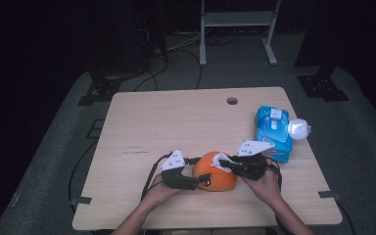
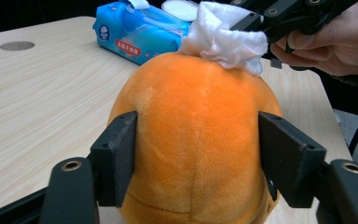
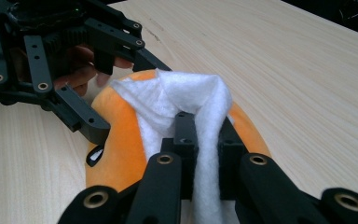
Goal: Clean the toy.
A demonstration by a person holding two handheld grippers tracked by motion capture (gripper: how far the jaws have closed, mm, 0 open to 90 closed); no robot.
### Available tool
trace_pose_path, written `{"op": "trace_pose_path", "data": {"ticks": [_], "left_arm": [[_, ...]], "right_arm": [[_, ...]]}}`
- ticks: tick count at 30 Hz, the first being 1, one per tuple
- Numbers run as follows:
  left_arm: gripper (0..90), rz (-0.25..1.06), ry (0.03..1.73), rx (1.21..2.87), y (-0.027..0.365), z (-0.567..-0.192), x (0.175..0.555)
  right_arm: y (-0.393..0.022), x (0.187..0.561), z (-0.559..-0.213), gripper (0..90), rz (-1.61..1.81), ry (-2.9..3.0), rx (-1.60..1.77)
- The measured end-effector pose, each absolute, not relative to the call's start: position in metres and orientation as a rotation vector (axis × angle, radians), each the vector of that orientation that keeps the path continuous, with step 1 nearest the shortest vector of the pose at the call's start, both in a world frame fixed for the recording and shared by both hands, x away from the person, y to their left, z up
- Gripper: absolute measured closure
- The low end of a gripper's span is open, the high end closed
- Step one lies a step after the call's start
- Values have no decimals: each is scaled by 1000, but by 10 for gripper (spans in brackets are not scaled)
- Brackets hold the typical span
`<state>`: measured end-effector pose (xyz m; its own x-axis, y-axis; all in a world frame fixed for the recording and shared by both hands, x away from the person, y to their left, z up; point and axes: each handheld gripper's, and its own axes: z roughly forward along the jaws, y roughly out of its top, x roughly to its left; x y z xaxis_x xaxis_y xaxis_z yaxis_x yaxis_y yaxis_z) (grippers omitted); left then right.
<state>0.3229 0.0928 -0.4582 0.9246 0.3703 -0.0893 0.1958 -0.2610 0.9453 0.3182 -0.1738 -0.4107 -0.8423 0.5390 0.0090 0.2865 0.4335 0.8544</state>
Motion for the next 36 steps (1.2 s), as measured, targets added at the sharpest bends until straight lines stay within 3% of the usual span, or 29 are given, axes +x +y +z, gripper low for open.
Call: {"op": "trace_pose_path", "data": {"ticks": [4,7,9,10,14,16,24,36], "left_arm": [[268,161,456,1881,91,-455,323],[78,131,424,1974,87,-448,328],[56,136,396,1989,86,-447,330],[77,136,396,1989,86,-447,330],[314,165,381,2013,86,-443,330],[364,159,373,2020,85,-441,329],[375,176,420,2070,80,-436,327],[372,126,466,2051,92,-445,325]], "right_arm": [[-173,318,-411,819,1368,2427,708],[-170,318,-411,819,1371,2439,690],[-168,317,-411,819,1361,2439,682],[-168,317,-411,819,1361,2439,682],[-170,317,-405,818,1353,2412,677],[-168,313,-397,818,1366,2373,641],[-125,300,-395,814,1286,2394,438],[-177,311,-401,809,1304,2342,627]]}}
